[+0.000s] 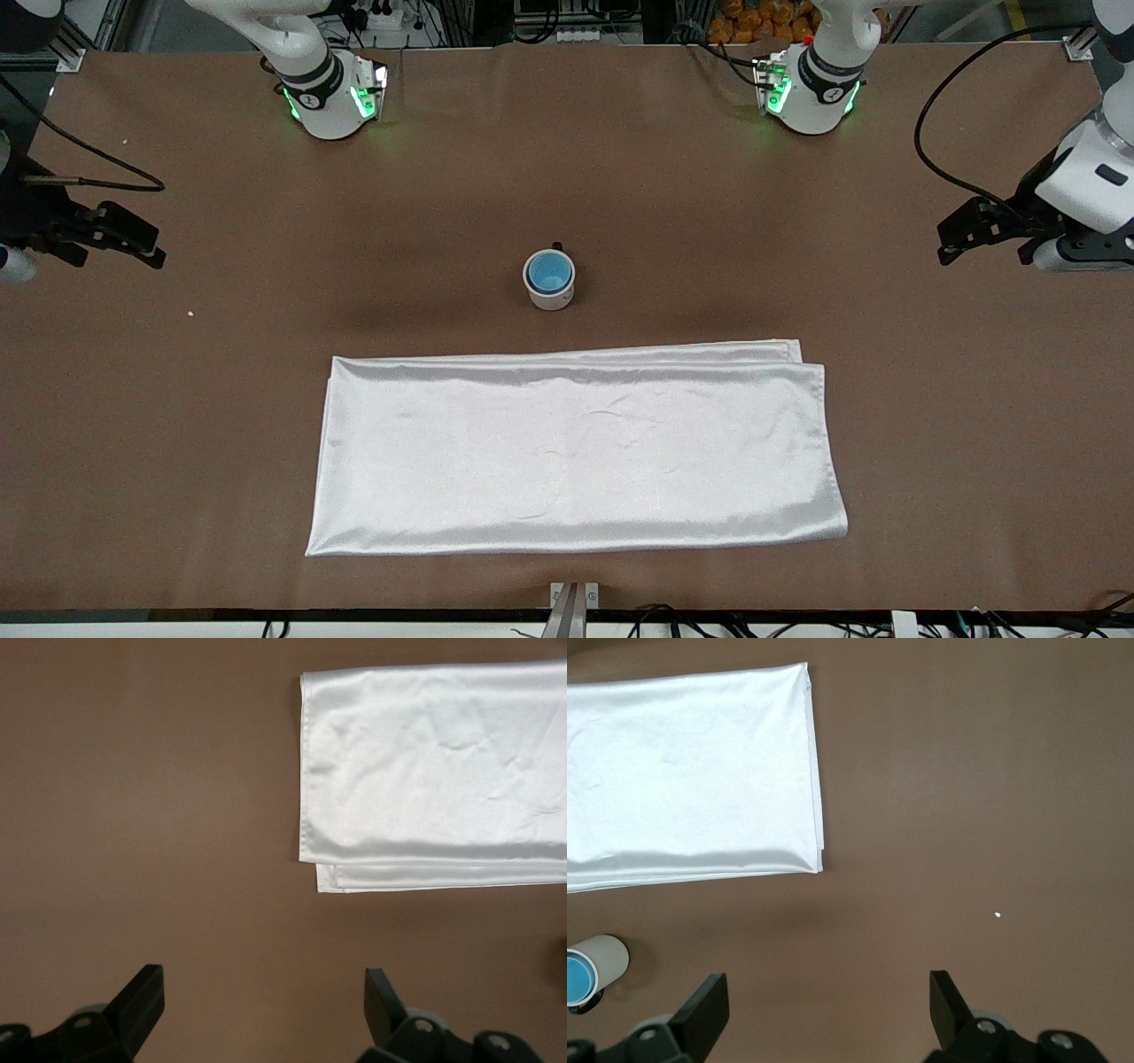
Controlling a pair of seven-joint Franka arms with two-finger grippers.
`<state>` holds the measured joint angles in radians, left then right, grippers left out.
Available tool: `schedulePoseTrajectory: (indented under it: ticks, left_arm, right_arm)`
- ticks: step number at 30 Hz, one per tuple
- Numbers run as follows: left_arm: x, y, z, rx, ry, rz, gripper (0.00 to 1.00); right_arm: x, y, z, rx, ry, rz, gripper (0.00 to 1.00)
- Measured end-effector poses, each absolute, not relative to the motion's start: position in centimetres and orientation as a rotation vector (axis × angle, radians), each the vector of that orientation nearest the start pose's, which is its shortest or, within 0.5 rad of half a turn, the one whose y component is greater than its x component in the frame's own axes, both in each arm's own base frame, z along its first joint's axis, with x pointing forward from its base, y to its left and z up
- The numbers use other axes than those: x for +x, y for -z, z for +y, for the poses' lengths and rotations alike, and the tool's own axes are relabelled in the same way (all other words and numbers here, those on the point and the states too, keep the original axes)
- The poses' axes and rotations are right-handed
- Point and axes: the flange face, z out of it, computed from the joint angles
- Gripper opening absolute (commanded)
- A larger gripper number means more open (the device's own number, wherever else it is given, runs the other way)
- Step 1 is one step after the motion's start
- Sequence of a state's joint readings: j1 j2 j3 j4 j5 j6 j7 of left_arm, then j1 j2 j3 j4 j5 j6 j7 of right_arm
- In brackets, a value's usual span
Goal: Place blue cup into white mug on table
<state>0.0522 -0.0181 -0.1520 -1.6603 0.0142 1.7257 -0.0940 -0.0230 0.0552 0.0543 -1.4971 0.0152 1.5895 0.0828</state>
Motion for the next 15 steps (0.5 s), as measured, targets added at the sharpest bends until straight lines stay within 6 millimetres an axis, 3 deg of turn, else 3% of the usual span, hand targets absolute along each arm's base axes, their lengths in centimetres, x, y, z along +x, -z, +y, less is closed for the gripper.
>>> schedulePoseTrajectory:
  ticks: [15]
  left_arm:
    - [55.9, -60.6, -5.5, -3.13, 0.128, 0.004, 1.0]
  right_arm:
    - [57.3, -63.0, 3.0, -3.121, 0.049, 0.049, 1.0]
